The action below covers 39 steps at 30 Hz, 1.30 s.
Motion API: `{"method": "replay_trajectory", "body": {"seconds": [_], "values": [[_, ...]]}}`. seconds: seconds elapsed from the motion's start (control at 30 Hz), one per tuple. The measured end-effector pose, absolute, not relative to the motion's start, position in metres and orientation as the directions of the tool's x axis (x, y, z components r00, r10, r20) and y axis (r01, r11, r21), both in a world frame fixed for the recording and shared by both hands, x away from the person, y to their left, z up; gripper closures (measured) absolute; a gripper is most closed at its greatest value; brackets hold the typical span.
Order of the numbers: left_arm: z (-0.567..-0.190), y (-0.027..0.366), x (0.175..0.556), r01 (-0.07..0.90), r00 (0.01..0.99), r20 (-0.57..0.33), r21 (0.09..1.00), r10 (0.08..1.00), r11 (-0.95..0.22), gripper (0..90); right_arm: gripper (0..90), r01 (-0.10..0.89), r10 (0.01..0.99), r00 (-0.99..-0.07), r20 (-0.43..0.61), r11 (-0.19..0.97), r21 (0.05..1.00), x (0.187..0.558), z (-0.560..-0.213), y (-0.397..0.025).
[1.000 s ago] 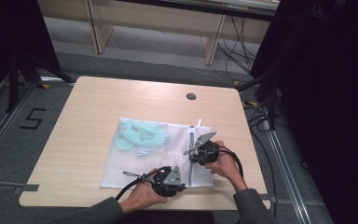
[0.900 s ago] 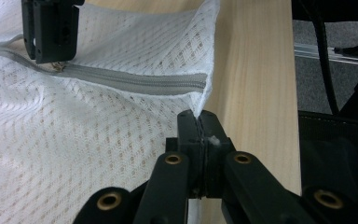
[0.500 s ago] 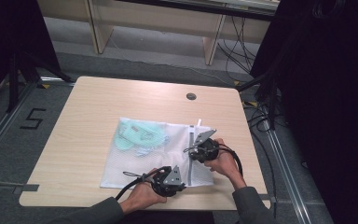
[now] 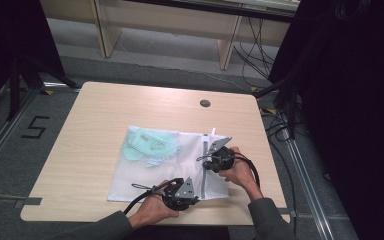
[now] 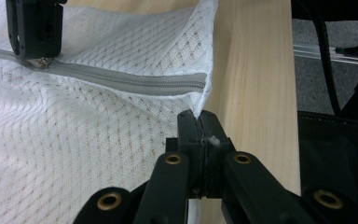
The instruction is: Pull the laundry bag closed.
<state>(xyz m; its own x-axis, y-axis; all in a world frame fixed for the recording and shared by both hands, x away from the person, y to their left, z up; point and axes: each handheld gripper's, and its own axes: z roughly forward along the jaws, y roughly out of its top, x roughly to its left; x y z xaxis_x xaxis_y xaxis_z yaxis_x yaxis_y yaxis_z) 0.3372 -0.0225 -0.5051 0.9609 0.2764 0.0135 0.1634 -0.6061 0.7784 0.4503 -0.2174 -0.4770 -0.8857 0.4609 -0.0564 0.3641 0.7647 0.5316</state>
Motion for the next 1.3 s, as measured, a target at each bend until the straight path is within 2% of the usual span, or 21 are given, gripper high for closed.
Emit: {"method": "replay_trajectory", "body": {"seconds": [0.23,0.27,0.57,0.63,0.73,0.8,0.9,1.3], "values": [[-0.505,-0.023,0.335,0.163,0.962,0.012,0.777,0.272,-0.608,88.7,86.6,0.374,0.475,-0.878,-0.057,0.756,0.537,0.454,-0.476,-0.220],[-0.505,-0.023,0.335,0.164,0.964,0.006,0.774,0.266,-0.611,88.7,86.6,0.353,0.467,-0.880,-0.084,0.763,0.541,0.456,-0.476,-0.222],[-0.506,-0.026,0.332,0.171,0.967,-0.013,0.773,0.254,-0.611,88.6,86.6,0.384,0.496,-0.865,-0.080,0.755,0.531,0.463,-0.480,-0.223],[-0.506,-0.025,0.331,0.169,0.967,-0.009,0.774,0.256,-0.611,88.6,86.6,0.352,0.471,-0.876,-0.103,0.771,0.531,0.467,-0.479,-0.223],[-0.506,-0.026,0.331,0.170,0.967,-0.013,0.774,0.254,-0.609,88.7,86.6,0.369,0.485,-0.869,-0.098,0.766,0.527,0.469,-0.479,-0.222],[-0.506,-0.026,0.330,0.170,0.967,-0.011,0.776,0.256,-0.607,88.7,86.6,0.345,0.469,-0.875,-0.116,0.774,0.531,0.472,-0.480,-0.222],[-0.505,-0.025,0.332,0.168,0.968,-0.012,0.771,0.249,-0.615,88.6,86.6,0.375,0.494,-0.864,-0.098,0.760,0.531,0.473,-0.479,-0.222],[-0.507,-0.025,0.331,0.177,0.968,-0.027,0.781,0.251,-0.599,88.6,86.6,0.372,0.502,-0.857,-0.116,0.759,0.535,0.483,-0.476,-0.221]]}}
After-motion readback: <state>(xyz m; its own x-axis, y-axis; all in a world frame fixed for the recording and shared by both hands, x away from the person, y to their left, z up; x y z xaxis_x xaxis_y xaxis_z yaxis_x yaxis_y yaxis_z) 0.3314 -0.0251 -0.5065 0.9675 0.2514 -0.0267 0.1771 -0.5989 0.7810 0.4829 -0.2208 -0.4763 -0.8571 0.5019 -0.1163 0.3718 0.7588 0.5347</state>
